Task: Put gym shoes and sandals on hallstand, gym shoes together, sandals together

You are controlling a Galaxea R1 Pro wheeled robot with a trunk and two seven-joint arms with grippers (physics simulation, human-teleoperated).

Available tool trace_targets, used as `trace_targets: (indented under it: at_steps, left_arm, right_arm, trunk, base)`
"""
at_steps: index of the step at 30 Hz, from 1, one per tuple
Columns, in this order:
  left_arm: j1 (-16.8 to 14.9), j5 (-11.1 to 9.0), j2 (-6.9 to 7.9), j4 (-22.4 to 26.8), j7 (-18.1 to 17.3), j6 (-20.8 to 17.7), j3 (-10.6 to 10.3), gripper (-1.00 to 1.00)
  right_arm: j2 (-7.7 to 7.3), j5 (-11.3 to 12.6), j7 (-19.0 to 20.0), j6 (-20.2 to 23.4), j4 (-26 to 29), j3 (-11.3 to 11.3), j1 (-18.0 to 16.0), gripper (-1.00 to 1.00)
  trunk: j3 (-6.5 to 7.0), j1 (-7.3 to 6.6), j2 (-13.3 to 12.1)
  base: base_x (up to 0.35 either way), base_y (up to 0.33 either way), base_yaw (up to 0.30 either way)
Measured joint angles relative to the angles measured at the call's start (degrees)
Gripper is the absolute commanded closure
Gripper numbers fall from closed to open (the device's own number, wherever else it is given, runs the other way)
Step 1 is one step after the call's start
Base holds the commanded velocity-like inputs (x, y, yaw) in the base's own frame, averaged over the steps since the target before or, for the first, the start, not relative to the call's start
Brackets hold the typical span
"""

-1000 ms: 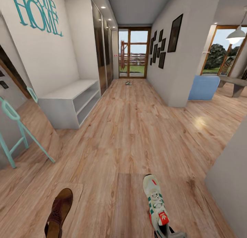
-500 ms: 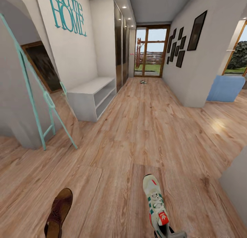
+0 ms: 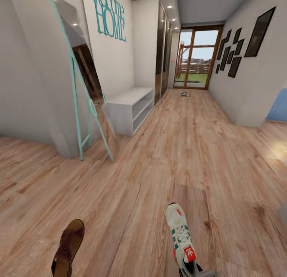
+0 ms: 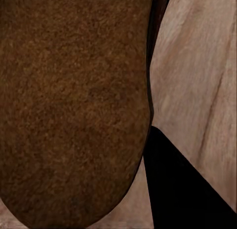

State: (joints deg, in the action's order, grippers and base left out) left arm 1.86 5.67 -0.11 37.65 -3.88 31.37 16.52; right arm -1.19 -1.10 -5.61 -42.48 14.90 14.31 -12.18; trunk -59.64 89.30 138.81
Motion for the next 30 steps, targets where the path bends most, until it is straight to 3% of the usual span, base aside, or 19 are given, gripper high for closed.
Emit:
trace_targets:
  at_steps: [16, 30]
  left_arm:
    - [0.0, 0.0, 0.0, 0.08, 0.0, 0.0, 0.1, 1.0]
    - [0.0, 0.0, 0.0, -0.02, 0.02, 0.01, 0.12, 1.0]
  right_arm:
    - [0.0, 0.0, 0.0, 0.02, -0.04, 0.0, 0.0, 1.0]
    - [0.0, 0.0, 0.0, 0.01, -0.04, 0.0, 0.0, 1.0]
  trunk:
    - [-0.62, 0.0, 0.0]
    - [-1.16, 0.01, 0.0]
  base:
    - [-0.288, 0.175, 0.252]
    - [-0.333, 0.016, 0.252]
